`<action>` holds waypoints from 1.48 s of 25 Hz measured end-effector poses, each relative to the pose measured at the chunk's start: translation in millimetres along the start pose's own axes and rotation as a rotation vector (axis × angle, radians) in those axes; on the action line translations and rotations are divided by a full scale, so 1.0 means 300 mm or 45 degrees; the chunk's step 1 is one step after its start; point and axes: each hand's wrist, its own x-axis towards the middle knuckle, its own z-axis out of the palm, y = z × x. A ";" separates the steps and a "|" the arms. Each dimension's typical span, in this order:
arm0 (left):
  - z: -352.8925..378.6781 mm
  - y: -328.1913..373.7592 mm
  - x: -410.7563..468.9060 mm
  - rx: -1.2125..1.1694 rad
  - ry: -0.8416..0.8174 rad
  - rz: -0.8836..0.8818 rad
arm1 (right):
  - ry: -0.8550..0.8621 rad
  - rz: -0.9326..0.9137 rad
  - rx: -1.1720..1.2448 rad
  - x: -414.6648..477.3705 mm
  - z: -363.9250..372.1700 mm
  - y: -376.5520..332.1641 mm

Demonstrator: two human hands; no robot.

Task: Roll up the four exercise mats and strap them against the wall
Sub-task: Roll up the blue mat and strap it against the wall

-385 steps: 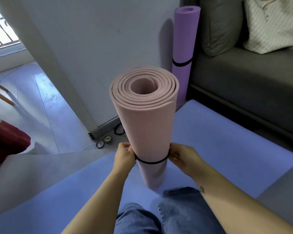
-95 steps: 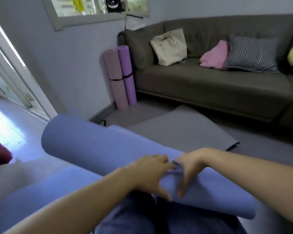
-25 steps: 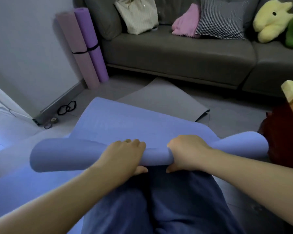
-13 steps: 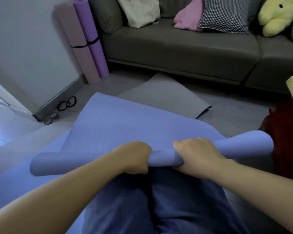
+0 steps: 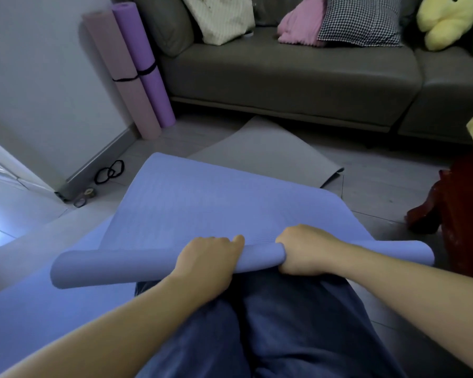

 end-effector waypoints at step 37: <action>0.005 -0.111 0.140 -0.543 -0.710 0.168 | -0.391 0.049 0.070 0.008 -0.012 0.219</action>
